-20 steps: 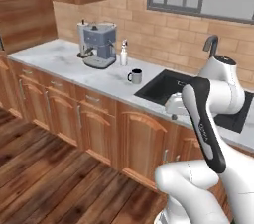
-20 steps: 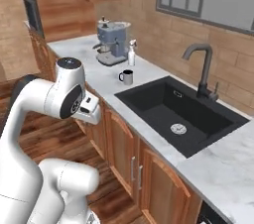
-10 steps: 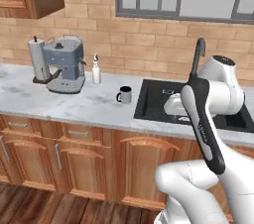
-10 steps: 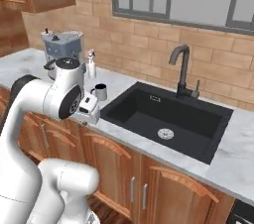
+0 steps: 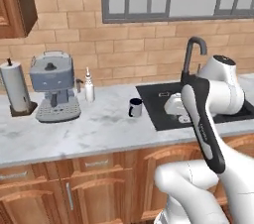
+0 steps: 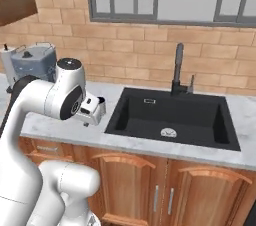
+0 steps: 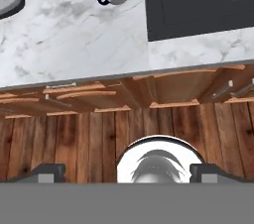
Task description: Move the mug from next to the sink to the open cabinet. Then, move the bowl with the tomato to the fridge to clear the area for faucet cleaning.
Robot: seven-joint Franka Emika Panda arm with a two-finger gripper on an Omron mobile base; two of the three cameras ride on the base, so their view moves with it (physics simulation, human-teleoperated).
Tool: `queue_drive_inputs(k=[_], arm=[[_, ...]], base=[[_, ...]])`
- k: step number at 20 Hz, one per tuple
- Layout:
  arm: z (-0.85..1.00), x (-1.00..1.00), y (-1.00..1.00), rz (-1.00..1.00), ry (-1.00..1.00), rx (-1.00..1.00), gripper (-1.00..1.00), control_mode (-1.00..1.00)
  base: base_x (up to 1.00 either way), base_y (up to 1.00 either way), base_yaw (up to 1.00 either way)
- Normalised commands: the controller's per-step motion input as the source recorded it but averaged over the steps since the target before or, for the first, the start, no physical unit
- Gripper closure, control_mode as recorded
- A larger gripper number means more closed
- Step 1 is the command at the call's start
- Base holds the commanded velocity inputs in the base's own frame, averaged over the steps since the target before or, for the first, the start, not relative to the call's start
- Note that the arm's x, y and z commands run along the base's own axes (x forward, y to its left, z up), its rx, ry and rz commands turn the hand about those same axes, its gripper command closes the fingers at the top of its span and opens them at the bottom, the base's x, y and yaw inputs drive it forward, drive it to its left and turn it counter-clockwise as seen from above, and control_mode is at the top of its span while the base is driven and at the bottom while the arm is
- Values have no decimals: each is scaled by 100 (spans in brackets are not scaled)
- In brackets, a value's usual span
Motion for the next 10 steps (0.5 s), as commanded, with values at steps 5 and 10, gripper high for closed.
queue_drive_inputs(k=[5, 10], arm=[[0, 0, 0, 0, 0, 0, -100, 100], [0, 0, 0, 0, 0, 0, -100, 100]], base=[[31, 86, -69], [46, 50, -59]])
